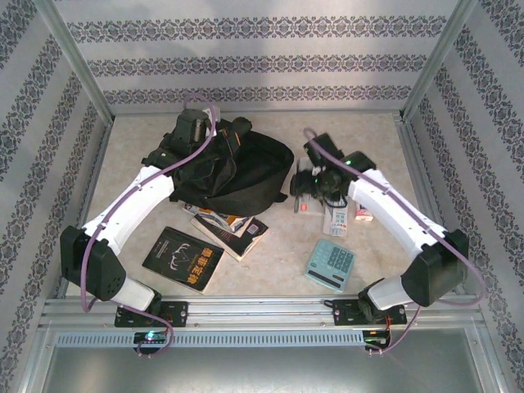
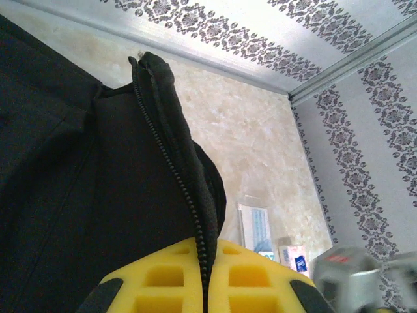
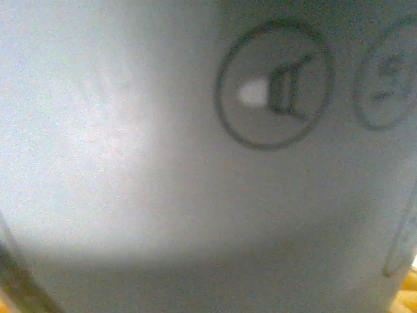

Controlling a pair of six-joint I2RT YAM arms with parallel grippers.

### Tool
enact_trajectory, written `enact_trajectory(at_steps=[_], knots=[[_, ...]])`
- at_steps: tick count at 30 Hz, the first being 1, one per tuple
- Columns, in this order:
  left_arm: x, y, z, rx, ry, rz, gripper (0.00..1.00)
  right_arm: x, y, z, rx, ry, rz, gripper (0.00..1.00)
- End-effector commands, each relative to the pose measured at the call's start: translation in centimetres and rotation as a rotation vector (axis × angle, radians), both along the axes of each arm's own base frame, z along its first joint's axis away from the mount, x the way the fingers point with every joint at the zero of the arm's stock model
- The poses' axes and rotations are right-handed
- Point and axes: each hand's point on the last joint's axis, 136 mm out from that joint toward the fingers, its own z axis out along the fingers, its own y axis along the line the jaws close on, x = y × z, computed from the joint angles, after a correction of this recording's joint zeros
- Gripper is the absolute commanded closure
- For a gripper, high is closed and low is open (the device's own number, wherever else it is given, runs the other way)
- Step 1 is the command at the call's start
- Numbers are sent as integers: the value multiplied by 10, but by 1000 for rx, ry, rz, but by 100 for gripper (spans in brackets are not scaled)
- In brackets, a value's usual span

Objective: Pack the student bag
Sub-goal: Pick up the pencil case from the center of the table, then place the pencil case in the student bag.

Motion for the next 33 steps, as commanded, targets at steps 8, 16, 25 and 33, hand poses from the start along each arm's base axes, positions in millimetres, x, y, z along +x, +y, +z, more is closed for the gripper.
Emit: enact_trajectory(at_steps=[8,16,25,33], knots=[[-13,0,73,-53,-157,-36,100,87,89,64,459,-37,-139,24],[-9,-3,98,-86,-201,-42,100,129,128,22,524,40,-234,25],[6,-7,112,-122,-230,-15,100,112,173,-13,507,223,-184,25],[23,-14,128,-188,-244,3,100,105,181,-18,547,281,-198,25]])
